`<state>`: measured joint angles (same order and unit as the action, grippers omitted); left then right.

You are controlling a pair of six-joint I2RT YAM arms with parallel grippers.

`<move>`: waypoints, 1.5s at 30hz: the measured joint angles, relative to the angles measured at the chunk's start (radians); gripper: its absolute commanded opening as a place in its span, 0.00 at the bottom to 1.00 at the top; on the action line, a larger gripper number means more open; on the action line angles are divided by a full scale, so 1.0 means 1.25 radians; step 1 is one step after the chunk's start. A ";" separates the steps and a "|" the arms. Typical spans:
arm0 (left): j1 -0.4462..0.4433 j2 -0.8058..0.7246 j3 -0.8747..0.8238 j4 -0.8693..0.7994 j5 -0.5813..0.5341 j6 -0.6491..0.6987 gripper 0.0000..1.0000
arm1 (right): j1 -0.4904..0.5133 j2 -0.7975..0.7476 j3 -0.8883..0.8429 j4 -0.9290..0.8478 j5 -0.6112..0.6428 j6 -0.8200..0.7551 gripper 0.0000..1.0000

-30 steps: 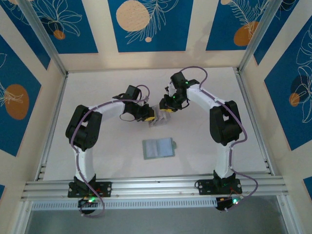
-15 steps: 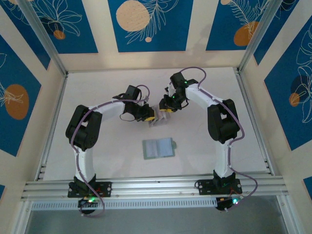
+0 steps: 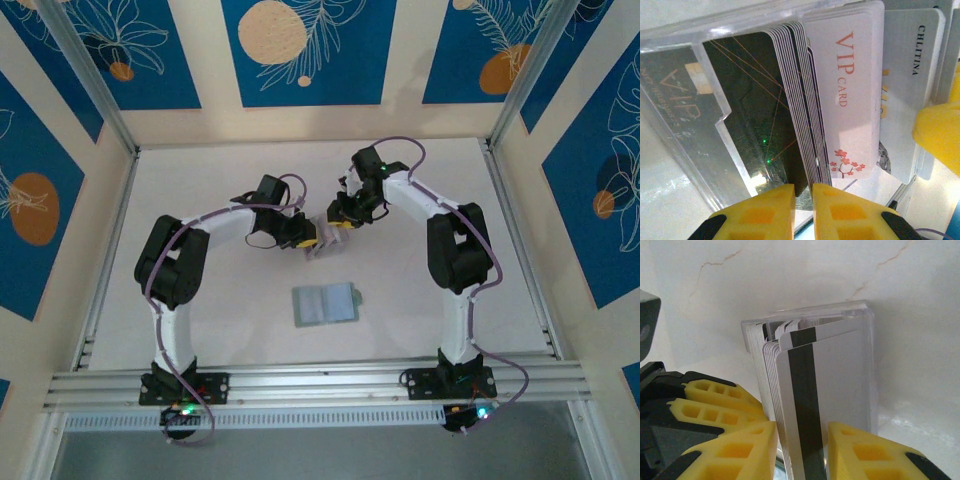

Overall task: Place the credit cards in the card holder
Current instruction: Pick up the credit card from the storage box.

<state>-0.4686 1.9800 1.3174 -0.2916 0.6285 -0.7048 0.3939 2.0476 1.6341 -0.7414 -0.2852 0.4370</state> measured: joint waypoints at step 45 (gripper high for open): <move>0.000 0.003 -0.002 0.015 0.006 0.000 0.15 | 0.025 -0.019 0.010 -0.014 -0.021 -0.010 0.37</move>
<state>-0.4686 1.9842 1.3151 -0.2733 0.6357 -0.7052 0.4255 2.0239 1.6466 -0.7586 -0.3119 0.4244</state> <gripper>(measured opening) 0.153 0.371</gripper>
